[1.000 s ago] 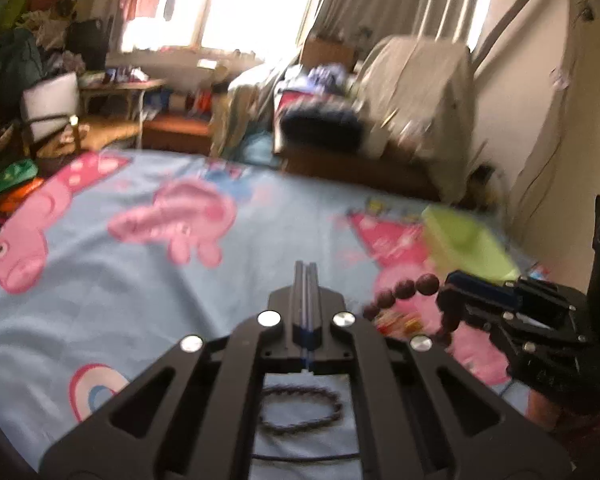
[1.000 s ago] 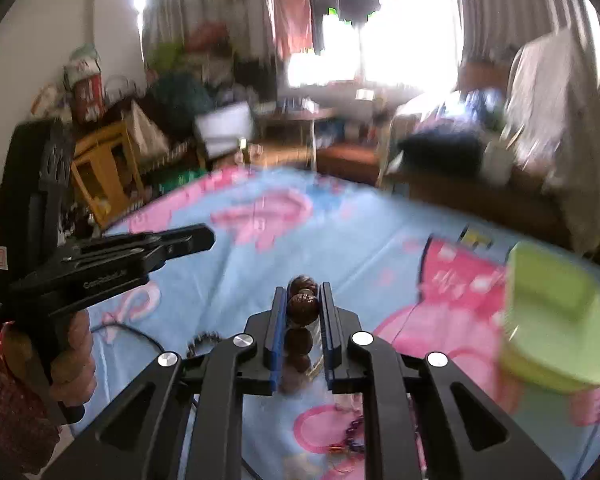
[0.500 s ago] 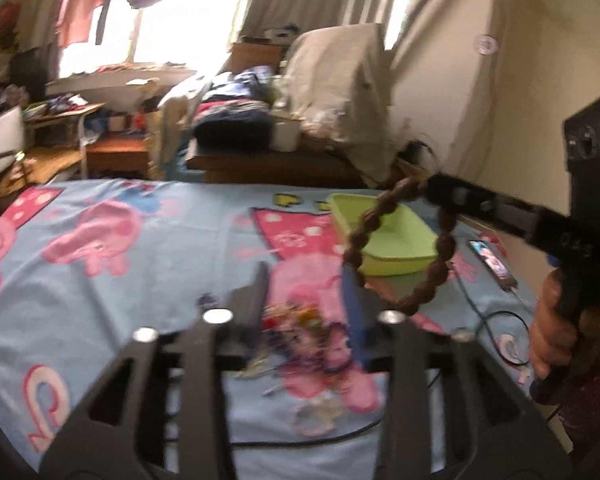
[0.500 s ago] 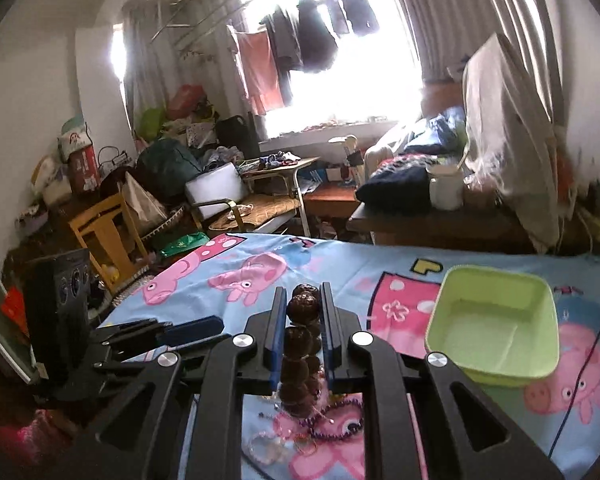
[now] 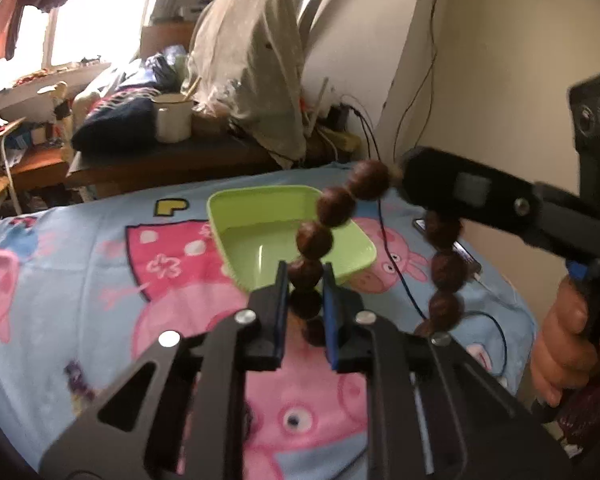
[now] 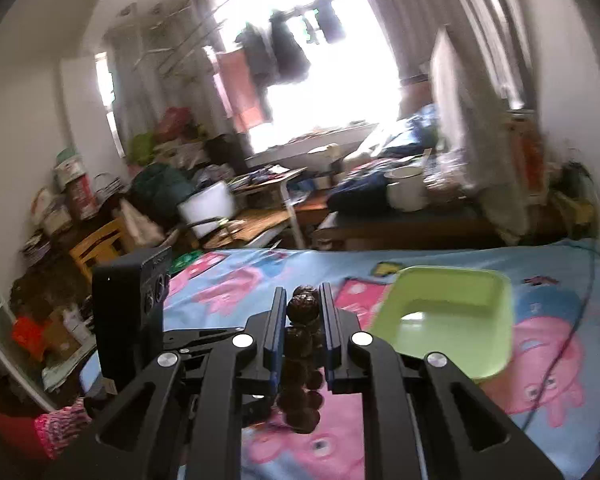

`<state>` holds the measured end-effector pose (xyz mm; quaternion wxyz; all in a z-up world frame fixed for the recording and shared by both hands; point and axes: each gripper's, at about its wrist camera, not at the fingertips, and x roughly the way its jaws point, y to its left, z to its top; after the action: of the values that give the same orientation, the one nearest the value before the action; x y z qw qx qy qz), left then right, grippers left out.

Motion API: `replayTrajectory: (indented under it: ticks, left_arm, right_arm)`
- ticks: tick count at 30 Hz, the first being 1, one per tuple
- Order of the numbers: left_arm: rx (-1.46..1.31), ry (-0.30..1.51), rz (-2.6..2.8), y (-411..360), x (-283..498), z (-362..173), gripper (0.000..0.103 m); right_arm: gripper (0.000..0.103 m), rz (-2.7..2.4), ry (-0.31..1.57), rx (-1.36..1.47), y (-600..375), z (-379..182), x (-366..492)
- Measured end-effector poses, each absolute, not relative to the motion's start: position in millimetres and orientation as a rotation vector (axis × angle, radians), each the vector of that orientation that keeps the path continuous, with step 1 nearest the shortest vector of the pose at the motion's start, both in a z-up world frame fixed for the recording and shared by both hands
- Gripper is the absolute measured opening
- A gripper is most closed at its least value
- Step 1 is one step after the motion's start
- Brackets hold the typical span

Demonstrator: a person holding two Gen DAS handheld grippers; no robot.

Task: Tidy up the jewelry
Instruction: 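Carry the brown bracelet into the green basket and open the right gripper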

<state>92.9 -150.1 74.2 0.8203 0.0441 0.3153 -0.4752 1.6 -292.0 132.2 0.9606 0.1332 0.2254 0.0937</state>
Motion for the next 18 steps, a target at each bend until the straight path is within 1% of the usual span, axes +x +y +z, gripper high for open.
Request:
replayTrajectory:
  ticks: [4, 9, 12, 15, 17, 18]
  left_arm:
    - [0.165, 0.647, -0.979, -192.5, 114.0, 85.0, 0.015]
    - [0.249, 0.72, -0.937, -246.5, 147.3, 72.0, 0.016]
    - [0.282, 0.784, -0.861, -264.4, 165.1, 59.2, 0.021]
    - [0.193, 0.799, -0.843, -241.1, 174.5, 65.4, 0.021]
    - [0.114, 0.759, -0.853, -205.3, 169.8, 81.1, 0.021]
    - [0.083, 0.733, -0.839, -184.1, 166.6, 88.1, 0.021]
  right_arm:
    - [0.0, 0.049, 0.469, 0.264, -336.9, 113.7, 24.3]
    - [0.0, -0.052, 0.519, 0.328, -380.1, 75.2, 55.3]
    - [0.0, -0.099, 0.537, 0.352, -396.3, 59.0, 64.0]
    - [0.0, -0.051, 0.491, 0.437, -399.1, 63.8, 48.6]
    - [0.0, -0.021, 0.418, 0.449, -391.8, 72.4, 28.5]
    - [0.004, -0.002, 0.389, 0.439, -384.7, 75.9, 19.8]
